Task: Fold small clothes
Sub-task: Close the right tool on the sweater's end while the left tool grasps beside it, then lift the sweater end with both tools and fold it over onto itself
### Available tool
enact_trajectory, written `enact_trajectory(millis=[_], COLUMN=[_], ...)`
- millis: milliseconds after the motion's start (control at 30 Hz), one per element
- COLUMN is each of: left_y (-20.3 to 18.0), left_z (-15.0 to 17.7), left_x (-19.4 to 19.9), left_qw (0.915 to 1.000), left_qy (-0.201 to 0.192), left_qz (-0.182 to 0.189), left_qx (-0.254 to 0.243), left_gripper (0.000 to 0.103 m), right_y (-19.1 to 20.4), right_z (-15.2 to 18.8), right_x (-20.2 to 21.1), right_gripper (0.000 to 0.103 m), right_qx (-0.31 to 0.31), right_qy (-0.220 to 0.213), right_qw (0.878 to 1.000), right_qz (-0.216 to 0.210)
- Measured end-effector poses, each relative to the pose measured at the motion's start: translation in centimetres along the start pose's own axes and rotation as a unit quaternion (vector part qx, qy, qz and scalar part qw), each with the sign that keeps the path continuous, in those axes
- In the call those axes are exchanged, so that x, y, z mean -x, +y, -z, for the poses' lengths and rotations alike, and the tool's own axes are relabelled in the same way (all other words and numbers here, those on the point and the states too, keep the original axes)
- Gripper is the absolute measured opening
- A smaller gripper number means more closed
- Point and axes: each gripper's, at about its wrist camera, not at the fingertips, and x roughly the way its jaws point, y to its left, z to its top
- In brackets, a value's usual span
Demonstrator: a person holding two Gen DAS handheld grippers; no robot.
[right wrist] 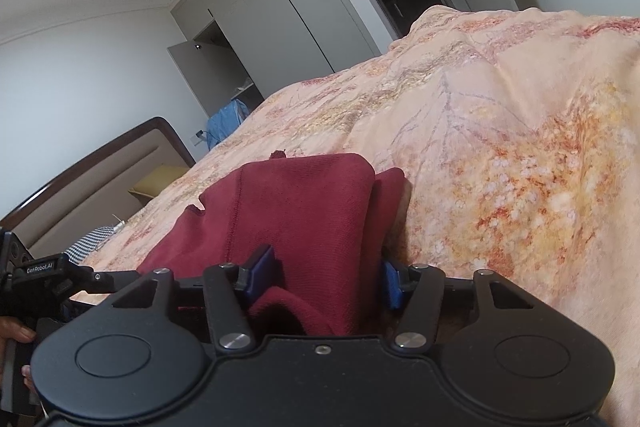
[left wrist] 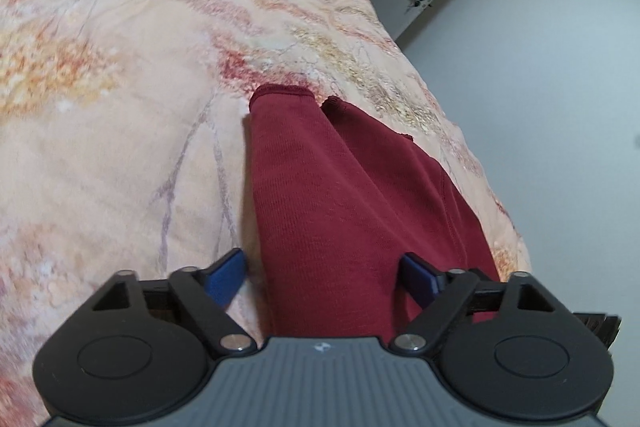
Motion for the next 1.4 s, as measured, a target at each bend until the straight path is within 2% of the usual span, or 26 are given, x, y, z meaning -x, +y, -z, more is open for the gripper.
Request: enact_trajectory(millis=[67, 233, 300, 400, 633, 767, 900, 1000, 1133, 1267, 1400], left_y=[-0.2, -1.0, -1.5, -2.7, -4.8, -4.4, -2.5, -1.0, 1.9, 5.8, 9.7], left_z=[0.1, 0.2, 0.1, -0.2, -1.7, -3.6, -6.4, -8.4, -10.4, -11.2, -10.2], left_x=[-0.1, 0.2, 0.5, 1.5, 4.4, 7.2, 11.1, 14.2, 17.1, 18.5, 18.0], left_qw=[0.9999, 0.9999, 0.9999, 0.9997, 0.9975, 0.9958, 0.9914, 0.9837, 0.9729, 0.9663, 0.9660], left_qy=[0.005, 0.008, 0.007, -0.001, -0.013, -0.041, -0.093, -0.133, -0.167, -0.178, -0.165], left_qz=[0.002, -0.007, -0.012, -0.017, -0.020, -0.029, -0.056, -0.088, -0.137, -0.175, -0.196], left_qx=[0.009, 0.012, 0.007, -0.016, -0.067, -0.077, -0.073, -0.083, -0.082, -0.064, -0.036], left_gripper=[0.070, 0.052, 0.042, 0.034, 0.030, 0.029, 0.029, 0.029, 0.029, 0.030, 0.030], right_y=[0.2, 1.9, 2.9, 4.5, 10.2, 14.8, 19.5, 22.7, 26.5, 29.0, 29.5], right_z=[-0.1, -0.6, -0.8, -1.1, -3.4, -4.7, -5.9, -6.2, -5.4, -3.6, -0.3], right_x=[0.0, 0.3, 0.7, 1.1, 1.4, -0.6, -3.9, -7.2, -11.8, -15.8, -18.7], right_gripper=[0.056, 0.029, 0.024, 0.021, 0.019, 0.018, 0.018, 0.018, 0.018, 0.018, 0.018], right_qx=[-0.003, 0.012, 0.021, 0.029, 0.075, 0.113, 0.136, 0.141, 0.148, 0.156, 0.175], right_qy=[0.004, 0.021, 0.019, 0.014, -0.018, -0.033, -0.049, -0.052, -0.051, -0.028, 0.009], right_qw=[1.000, 0.999, 0.999, 0.999, 0.997, 0.993, 0.987, 0.984, 0.981, 0.980, 0.980], right_qz=[0.006, 0.023, 0.034, 0.042, 0.004, -0.033, -0.071, -0.094, -0.111, -0.117, -0.099])
